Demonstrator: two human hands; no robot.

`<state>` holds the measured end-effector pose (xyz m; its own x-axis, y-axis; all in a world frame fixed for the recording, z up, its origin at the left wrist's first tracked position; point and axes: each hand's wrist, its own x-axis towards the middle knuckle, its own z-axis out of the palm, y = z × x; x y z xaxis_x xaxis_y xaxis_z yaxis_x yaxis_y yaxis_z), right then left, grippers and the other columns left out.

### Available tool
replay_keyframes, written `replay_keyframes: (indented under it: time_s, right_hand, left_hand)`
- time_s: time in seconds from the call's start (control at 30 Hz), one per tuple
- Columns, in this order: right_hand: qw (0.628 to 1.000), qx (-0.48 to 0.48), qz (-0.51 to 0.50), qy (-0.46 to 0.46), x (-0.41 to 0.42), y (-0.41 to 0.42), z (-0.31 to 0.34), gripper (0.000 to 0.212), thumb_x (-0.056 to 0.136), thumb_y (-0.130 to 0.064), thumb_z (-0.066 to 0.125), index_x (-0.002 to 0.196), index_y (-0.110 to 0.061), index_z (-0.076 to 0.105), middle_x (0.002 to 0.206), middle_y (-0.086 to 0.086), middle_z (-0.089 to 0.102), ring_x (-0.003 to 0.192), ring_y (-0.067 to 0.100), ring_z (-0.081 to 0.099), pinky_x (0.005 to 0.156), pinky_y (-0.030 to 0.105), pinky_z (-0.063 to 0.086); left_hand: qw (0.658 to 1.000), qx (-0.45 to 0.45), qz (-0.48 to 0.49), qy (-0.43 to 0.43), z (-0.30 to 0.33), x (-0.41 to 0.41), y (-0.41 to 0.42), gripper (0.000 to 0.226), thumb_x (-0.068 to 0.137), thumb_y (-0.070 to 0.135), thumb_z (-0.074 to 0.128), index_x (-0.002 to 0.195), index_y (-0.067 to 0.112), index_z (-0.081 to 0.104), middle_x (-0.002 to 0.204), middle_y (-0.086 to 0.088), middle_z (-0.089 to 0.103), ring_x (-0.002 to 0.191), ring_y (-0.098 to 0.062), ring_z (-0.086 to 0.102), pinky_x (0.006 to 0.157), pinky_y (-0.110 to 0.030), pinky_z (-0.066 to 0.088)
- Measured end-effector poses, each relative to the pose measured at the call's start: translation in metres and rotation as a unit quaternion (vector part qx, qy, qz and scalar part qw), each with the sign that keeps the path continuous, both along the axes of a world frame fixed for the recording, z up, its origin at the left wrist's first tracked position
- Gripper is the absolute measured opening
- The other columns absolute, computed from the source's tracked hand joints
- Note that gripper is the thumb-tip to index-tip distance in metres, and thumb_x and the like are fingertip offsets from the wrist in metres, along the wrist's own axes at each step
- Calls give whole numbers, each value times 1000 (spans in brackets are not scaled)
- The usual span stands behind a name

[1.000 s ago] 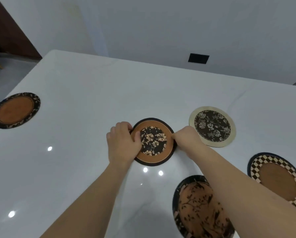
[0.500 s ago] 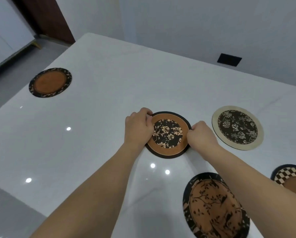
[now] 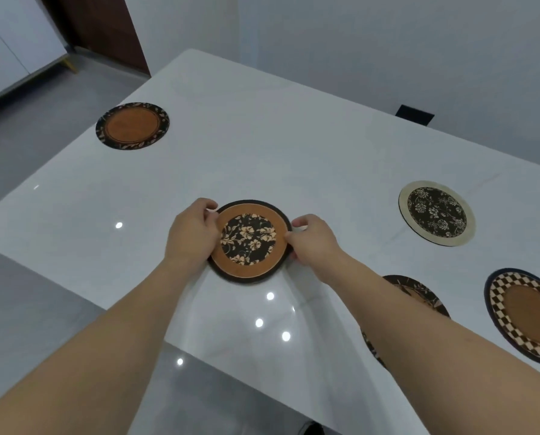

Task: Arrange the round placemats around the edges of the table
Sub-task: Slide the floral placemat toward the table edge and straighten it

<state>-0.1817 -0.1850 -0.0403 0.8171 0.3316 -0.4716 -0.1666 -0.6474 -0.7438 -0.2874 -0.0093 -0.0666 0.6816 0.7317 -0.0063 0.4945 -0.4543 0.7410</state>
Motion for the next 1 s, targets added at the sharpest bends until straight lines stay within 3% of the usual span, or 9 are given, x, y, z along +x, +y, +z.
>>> replay_keyframes:
  time_s: [0.1, 0.17, 0.27, 0.4, 0.53, 0.77, 1.0]
  right_hand:
    - [999, 15, 16, 24, -25, 16, 0, 11, 81, -13, 59, 92, -15, 58, 84, 9, 68, 52, 19, 63, 65, 38, 59]
    - [999, 14, 26, 41, -40, 25, -2, 6, 82, -11, 58, 87, -15, 57, 74, 6, 66, 44, 17, 61, 62, 38, 59]
    - [998, 5, 44, 53, -58, 36, -5, 6, 84, -11, 58, 82, -15, 54, 70, 8, 66, 46, 19, 64, 59, 39, 60]
    - [996, 0, 43, 74, -73, 43, -9, 7, 83, -8, 59, 78, -13, 55, 71, 11, 65, 46, 20, 62, 47, 30, 57]
    - [997, -13, 43, 68, -76, 46, -9, 12, 82, -6, 59, 71, -11, 55, 66, 15, 63, 48, 24, 61, 53, 32, 57]
    - [990, 8, 69, 123, -85, 43, -7, 17, 86, -9, 60, 70, -6, 61, 62, 18, 69, 50, 24, 67, 61, 42, 61]
    - [991, 10, 93, 91, -88, 40, -10, 15, 90, -13, 60, 76, -7, 59, 66, 15, 70, 57, 25, 69, 62, 39, 61]
  left_hand:
    - [1000, -10, 6, 22, 3, -30, 19, 23, 94, 18, 47, 111, 18, 63, 90, 5, 64, 78, -9, 58, 75, -26, 40]
    - [999, -21, 4, 39, 5, -45, 30, 22, 92, 17, 48, 108, 18, 64, 96, 1, 66, 90, -17, 59, 78, -28, 42]
    - [997, -40, -5, 60, 6, -66, 46, 17, 91, 16, 52, 100, 19, 66, 94, 1, 67, 90, -18, 61, 76, -29, 44]
    - [996, -60, -10, 63, 3, -84, 59, 11, 89, 15, 57, 93, 21, 66, 82, 5, 65, 82, -17, 61, 70, -28, 43]
    - [995, -66, -18, 73, 2, -90, 64, 10, 89, 15, 57, 92, 20, 65, 83, 5, 64, 79, -14, 60, 63, -24, 43]
    - [991, -109, -27, 70, 5, -103, 76, 10, 84, 12, 65, 83, 20, 69, 81, 2, 69, 78, -13, 63, 66, -23, 46]
    - [986, -148, -38, 66, 6, -108, 81, 11, 82, 9, 67, 78, 19, 68, 71, 0, 64, 67, -13, 58, 63, -23, 43]
